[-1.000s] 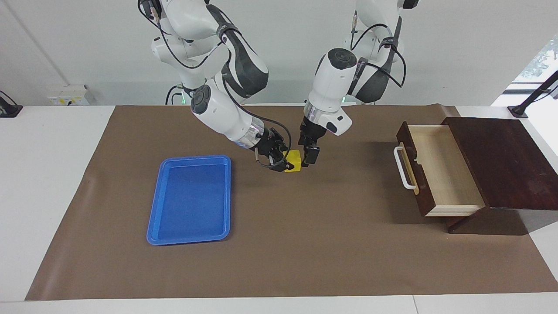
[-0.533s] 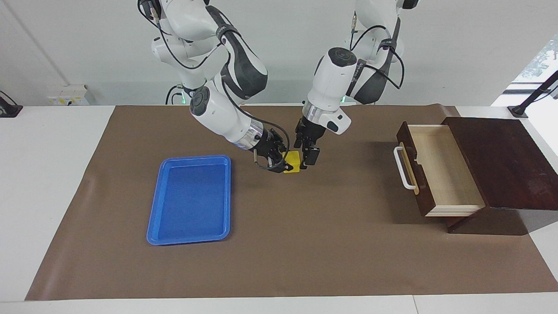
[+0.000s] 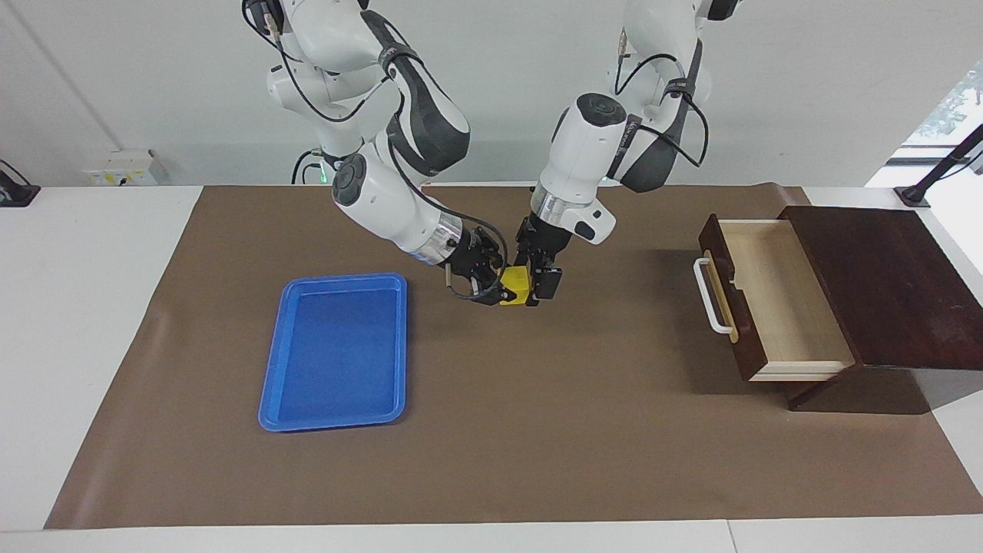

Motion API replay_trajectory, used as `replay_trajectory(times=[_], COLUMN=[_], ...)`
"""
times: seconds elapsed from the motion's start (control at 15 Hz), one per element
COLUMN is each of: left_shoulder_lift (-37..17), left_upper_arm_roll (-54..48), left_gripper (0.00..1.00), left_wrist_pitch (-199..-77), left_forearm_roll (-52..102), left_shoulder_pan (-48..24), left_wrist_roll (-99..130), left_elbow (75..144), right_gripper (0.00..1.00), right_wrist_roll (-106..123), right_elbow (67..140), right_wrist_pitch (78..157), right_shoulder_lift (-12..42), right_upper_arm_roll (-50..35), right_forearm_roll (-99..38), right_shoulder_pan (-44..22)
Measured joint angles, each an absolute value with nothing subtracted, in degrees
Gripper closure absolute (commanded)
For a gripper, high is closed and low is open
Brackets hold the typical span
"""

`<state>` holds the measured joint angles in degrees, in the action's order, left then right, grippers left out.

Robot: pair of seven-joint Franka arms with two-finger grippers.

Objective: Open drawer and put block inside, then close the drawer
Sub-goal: 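Open the right gripper to release the cube to the left gripper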

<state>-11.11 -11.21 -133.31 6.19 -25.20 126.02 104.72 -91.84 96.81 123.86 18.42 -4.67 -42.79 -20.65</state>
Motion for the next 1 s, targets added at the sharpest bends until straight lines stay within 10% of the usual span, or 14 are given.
replay_trajectory(times=[0.47,0.93,1.0], left_shoulder_lift=[-11.11,-11.12,-11.12], left_upper_arm_roll=[-11.2,-11.16,-11.15], left_gripper=[1.0,1.0,1.0], left_wrist_pitch=[-133.39,-133.15,-133.11], left_forearm_roll=[6.31,6.37,6.37], left_shoulder_pan=[-25.32,-25.32,-25.32], left_wrist_roll=[126.07,126.06,126.05], left_elbow=[104.68,104.62,104.6], right_gripper=[1.0,1.0,0.71], right_wrist_roll=[-90.91,-90.59,-90.59], right_elbow=[96.89,96.92,96.92], right_wrist_pitch=[123.57,123.57,123.57], right_shoulder_lift=[18.45,18.45,18.45], right_upper_arm_roll=[-4.64,-4.66,-4.66], right_forearm_roll=[-42.77,-42.83,-42.87], right_shoulder_pan=[-20.66,-20.66,-20.66])
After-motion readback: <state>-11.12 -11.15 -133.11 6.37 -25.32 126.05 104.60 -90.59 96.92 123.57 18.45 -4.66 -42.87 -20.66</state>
